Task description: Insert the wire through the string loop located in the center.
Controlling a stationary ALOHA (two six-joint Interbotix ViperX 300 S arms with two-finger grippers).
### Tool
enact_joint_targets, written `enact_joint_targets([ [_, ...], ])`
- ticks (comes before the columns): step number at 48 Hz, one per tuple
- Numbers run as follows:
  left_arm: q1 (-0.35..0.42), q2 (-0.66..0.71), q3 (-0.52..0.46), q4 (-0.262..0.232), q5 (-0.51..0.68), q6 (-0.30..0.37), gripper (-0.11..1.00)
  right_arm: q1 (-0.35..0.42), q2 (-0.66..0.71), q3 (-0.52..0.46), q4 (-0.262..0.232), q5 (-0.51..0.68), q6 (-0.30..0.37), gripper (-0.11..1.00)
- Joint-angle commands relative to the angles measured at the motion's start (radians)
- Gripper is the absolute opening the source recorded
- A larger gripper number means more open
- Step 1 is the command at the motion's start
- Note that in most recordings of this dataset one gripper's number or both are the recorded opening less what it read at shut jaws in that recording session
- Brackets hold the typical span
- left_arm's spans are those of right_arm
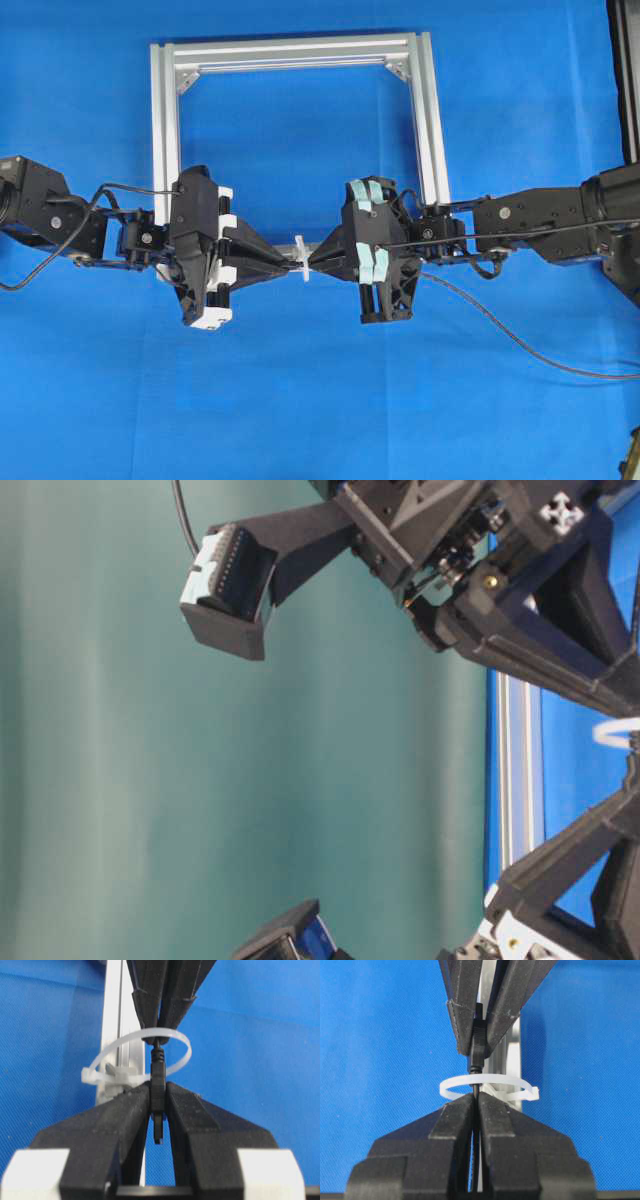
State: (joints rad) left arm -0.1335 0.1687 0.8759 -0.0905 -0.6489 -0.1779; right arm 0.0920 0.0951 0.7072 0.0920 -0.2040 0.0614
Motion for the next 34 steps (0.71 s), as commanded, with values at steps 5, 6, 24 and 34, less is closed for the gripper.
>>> enact_joint_targets([
  [5,-0.003,-0.014,-0.011,0.003,-0.005,0.000,0.08,-0.005,-0.015,-0.014,-0.002,-0.003,0.000,0.00],
  [6,-0.003,-0.014,-0.011,0.003,-0.005,0.000,0.08,-0.005,-0.015,-0.014,-0.002,-0.003,0.002,0.02],
  [24,-0.003,-0.015,-0.005,0.002,-0.005,0.005,0.08,-0.003,-0.014,-0.014,-0.002,0.000,-0.003,0.94],
  [34,-0.005,-0.028,0.005,0.002,-0.005,0.008,0.08,-0.005,-0.015,-0.012,-0.002,0.000,-0.002,0.95],
])
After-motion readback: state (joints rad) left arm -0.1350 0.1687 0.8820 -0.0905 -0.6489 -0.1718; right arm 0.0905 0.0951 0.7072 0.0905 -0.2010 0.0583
